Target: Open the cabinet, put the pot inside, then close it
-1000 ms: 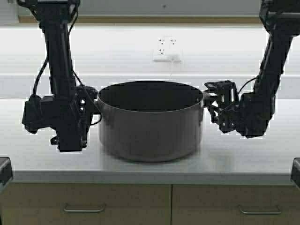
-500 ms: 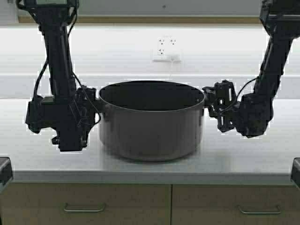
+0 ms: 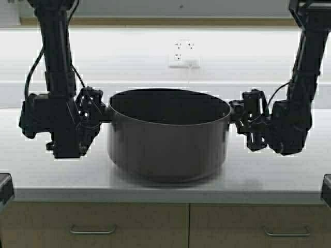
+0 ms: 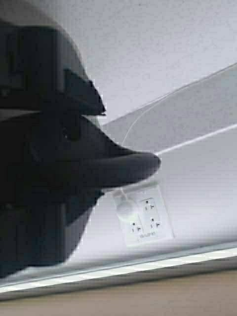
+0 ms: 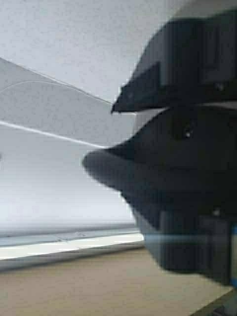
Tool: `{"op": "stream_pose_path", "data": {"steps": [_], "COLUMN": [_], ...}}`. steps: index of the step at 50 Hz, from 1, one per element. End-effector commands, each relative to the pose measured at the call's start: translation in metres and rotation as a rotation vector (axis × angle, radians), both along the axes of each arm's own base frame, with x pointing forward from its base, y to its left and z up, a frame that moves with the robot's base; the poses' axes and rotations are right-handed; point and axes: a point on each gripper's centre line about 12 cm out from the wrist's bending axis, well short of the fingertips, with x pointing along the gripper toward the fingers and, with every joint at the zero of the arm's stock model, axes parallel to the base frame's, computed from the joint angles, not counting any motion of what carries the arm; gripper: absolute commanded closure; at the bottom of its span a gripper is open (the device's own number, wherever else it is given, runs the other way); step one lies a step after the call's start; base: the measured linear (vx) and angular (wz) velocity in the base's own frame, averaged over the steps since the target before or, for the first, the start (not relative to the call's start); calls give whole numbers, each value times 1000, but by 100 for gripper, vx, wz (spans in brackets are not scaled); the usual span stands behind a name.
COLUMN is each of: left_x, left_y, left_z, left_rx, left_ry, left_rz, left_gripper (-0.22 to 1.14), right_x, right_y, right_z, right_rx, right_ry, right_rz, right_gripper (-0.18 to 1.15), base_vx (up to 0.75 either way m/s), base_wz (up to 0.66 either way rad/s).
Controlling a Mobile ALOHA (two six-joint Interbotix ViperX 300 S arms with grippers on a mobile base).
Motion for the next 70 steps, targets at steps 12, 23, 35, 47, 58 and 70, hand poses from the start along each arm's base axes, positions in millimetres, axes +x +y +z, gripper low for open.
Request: {"op": "stream_pose_path", "data": {"steps": [12,23,35,47,58,70], "left_x": [-35,-66,-89,-103,-108,-99], "left_y": [-9,0,7,10,6,-6], "left_z": [76,100,126,156,201,253], "left_rx": [-27,-2,20,23,14,80], "left_ry": [-114,-108,-128,-128,-148,-152], "left_rz": [-66,-92,-109,-128,-154,-185], "left_gripper": [88,88,88,88,88,88], "right_x": [-47,-91,-129,-147,-156,-157], "right_y": [2,-4,-7,-10,-11,-13], "right_z": [93,134,178,208,244,294], "right_rx": [46,-13,2,12,2,-15], "right_ry": [-120,-150,-205,-249,-283,-301], "right_rz": [33,25,20,11,2,-24], "right_gripper": [89,89,89,89,89,89], "base_vx": [0,0,0,0,0,0], "base_wz": [0,0,0,0,0,0]}}
